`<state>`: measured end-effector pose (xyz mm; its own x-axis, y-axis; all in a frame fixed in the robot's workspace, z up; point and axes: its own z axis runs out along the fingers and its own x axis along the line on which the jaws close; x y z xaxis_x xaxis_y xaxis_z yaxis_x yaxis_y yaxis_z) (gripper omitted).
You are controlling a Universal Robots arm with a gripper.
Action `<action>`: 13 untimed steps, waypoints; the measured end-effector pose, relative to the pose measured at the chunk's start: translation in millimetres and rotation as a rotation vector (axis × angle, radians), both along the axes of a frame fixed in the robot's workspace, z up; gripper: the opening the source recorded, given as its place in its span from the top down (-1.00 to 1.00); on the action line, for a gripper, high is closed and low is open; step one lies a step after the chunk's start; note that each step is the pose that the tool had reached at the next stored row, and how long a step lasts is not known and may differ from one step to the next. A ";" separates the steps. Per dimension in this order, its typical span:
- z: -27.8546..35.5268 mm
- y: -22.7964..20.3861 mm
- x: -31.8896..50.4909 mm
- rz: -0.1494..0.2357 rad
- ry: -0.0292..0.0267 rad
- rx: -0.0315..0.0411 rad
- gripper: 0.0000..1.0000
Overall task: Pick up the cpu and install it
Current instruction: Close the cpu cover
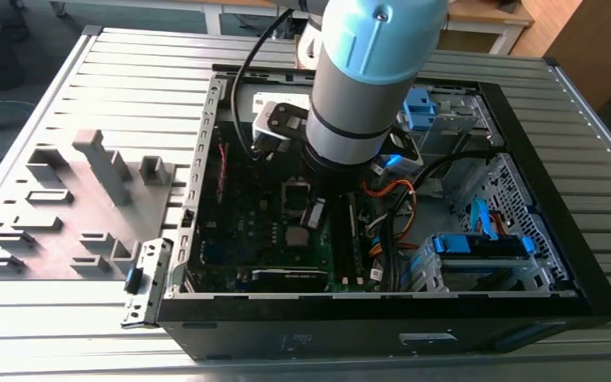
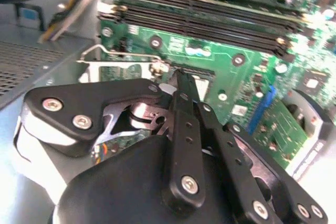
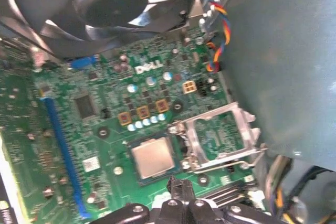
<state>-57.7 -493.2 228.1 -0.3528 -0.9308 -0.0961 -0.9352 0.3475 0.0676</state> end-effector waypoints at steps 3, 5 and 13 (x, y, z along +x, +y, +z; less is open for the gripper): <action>-0.2 0.1 0.0 0.000 0.0000 0.0029 0.79; -0.6 0.1 1.0 -0.005 -0.0001 0.0076 0.79; -2.3 0.8 6.6 -0.050 -0.0003 0.0119 0.79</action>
